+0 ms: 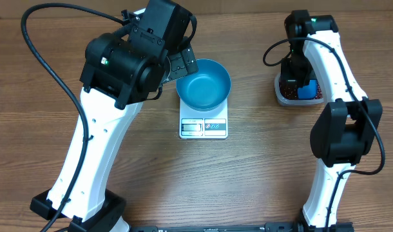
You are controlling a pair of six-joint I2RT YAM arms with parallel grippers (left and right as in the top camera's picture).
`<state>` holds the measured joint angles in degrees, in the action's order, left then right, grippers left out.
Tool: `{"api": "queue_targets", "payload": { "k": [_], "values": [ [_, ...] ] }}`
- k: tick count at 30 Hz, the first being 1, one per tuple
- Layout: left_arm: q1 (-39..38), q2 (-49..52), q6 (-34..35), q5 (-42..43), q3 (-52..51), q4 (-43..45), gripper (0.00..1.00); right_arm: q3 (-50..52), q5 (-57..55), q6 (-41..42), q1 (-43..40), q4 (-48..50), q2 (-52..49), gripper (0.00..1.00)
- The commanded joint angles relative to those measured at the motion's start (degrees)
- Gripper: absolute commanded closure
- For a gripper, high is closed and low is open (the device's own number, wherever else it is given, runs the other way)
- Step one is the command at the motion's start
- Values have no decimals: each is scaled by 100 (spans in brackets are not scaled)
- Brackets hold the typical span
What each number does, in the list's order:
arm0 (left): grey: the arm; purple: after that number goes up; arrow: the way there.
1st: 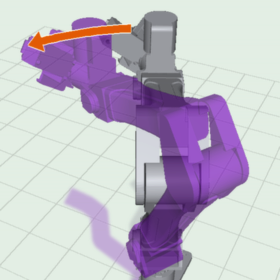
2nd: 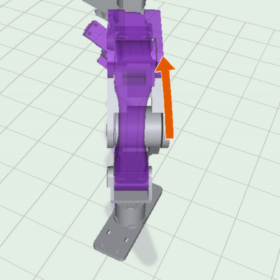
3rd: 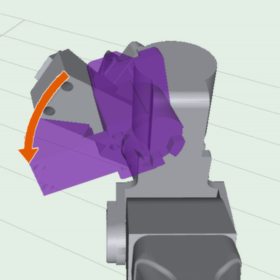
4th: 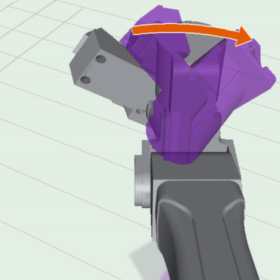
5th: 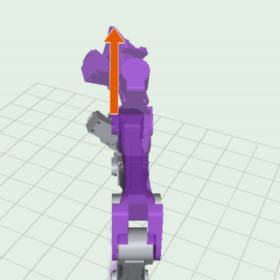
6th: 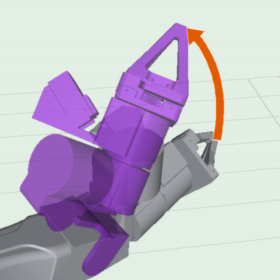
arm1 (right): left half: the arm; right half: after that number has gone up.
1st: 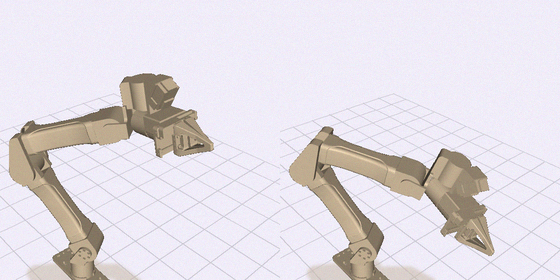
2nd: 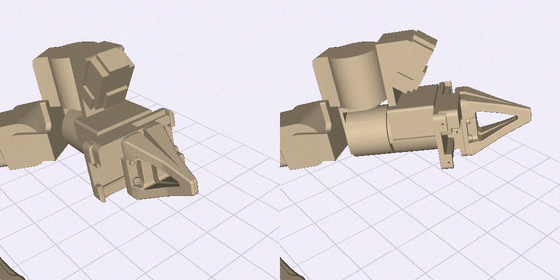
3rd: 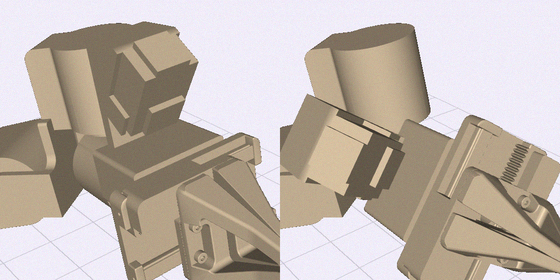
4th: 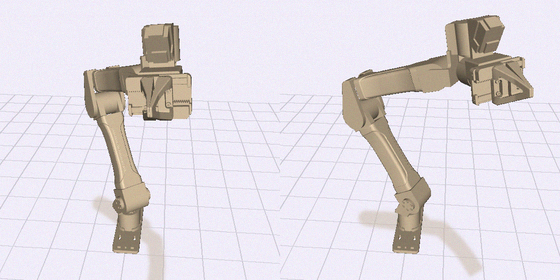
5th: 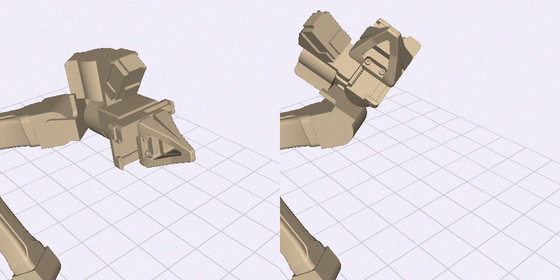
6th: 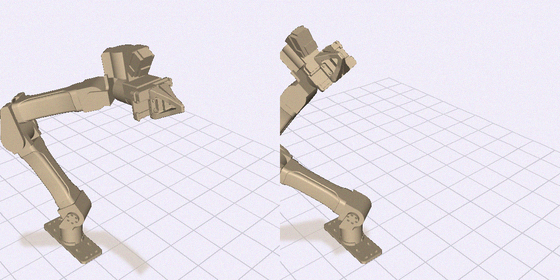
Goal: Scoop item into bowl and weigh 150g on scale
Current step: 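Lower the blue scoop with the right gripper into the red beans, then drag the scoop through the beans with the right gripper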
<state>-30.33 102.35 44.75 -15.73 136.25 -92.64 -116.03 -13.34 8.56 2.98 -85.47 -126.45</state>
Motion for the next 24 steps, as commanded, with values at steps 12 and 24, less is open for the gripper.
{"api": "queue_targets", "payload": {
  "k": [12, 24],
  "values": [
    [-7, 83, -107, -118, 35, -11, 0, 13, 1755, -466, -662, 114, 109, 96],
    [-2, 111, -105, -118, 35, -11, 1, 13, 2205, -699, -713, 122, 109, 96]
  ]
}}
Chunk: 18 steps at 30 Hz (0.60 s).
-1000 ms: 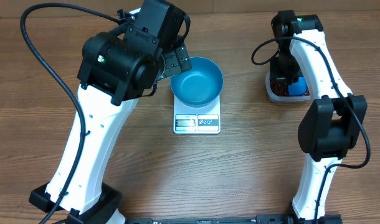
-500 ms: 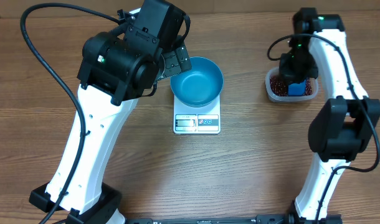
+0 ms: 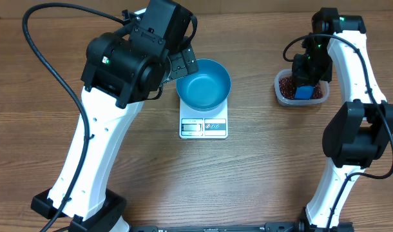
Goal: Scoop item into bowl and weigh 150g on scale
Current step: 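Drag the scoop through the beans with the right gripper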
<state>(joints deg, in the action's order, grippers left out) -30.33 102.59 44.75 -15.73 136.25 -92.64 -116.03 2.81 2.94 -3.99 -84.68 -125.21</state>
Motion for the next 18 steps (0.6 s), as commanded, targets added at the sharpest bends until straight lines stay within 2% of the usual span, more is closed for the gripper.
{"api": "queue_targets", "payload": {
  "k": [1, 18],
  "values": [
    [-2, 85, -105, -118, 35, -11, 0, 13, 647, -144, -33, 46, -15, 96],
    [-7, 87, -107, -118, 35, -11, 1, 13, 1681, -503, -643, -35, -15, 96]
  ]
}}
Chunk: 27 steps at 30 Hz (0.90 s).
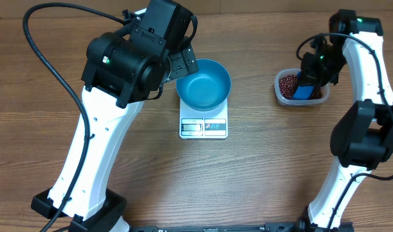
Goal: Scoop item into bowl and weigh 150g on scale
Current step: 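Drag the scoop through the beans with the right gripper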
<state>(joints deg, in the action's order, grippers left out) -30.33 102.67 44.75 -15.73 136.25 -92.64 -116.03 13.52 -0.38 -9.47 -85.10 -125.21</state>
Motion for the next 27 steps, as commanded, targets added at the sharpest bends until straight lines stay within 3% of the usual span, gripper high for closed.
{"api": "queue_targets", "payload": {
  "k": [1, 27],
  "values": [
    [-7, 79, -107, -118, 35, -11, 0, 13, 619, -208, -131, -20, -15, 96],
    [-7, 79, -107, -118, 35, -11, 0, 22, 787, -466, -345, -485, -17, 96]
  ]
}}
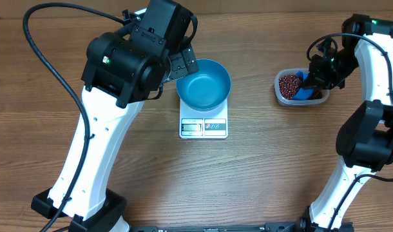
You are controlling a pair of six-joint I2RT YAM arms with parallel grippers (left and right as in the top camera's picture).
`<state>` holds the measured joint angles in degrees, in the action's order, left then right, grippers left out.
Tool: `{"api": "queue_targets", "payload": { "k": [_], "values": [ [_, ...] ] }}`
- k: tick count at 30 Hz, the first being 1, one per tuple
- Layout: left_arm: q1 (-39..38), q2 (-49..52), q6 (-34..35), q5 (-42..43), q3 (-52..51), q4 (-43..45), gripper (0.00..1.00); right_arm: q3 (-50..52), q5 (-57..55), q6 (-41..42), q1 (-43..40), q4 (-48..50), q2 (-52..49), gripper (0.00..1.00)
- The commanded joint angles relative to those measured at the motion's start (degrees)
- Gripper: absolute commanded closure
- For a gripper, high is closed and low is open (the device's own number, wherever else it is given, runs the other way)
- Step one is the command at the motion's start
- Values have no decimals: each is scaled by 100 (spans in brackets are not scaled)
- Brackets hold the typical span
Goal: Scoop item into bowl and weigh 150g on scale
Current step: 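Drag the scoop through the beans with the right gripper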
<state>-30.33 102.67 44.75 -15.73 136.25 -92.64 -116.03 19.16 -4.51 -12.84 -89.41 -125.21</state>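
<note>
An empty blue bowl stands on the white scale at mid-table. My left gripper is at the bowl's left rim and looks shut on it. At the right, a clear tub holds red beans. My right gripper is over the tub's right side, shut on a blue scoop that dips into the tub. The scoop's bowl is mostly hidden by the gripper, so I cannot see whether it holds beans.
The left arm's bulky black body looms over the table left of the scale. The right arm's white links run down the right edge. Bare wooden tabletop lies in front of the scale.
My right gripper and the blue scoop have shifted right in the tub, and more beans show on its left side. The left gripper, bowl and scale have not moved.
The right gripper first stood over the tub's middle with the scoop down in the beans, hiding most of them. At each later moment it was farther right, and it is now at the tub's right side. The left gripper stayed at the bowl's rim throughout.
</note>
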Motion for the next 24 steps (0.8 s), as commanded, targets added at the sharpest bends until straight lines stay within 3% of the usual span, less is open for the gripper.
{"api": "queue_targets", "payload": {
  "k": [1, 24],
  "values": [
    [-7, 79, -107, -118, 35, -11, 0, 22, 245, -52, -4, -81, -17, 96],
    [-7, 79, -107, -118, 35, -11, 0, 22, 555, -7, -4, -208, -17, 96]
  ]
}}
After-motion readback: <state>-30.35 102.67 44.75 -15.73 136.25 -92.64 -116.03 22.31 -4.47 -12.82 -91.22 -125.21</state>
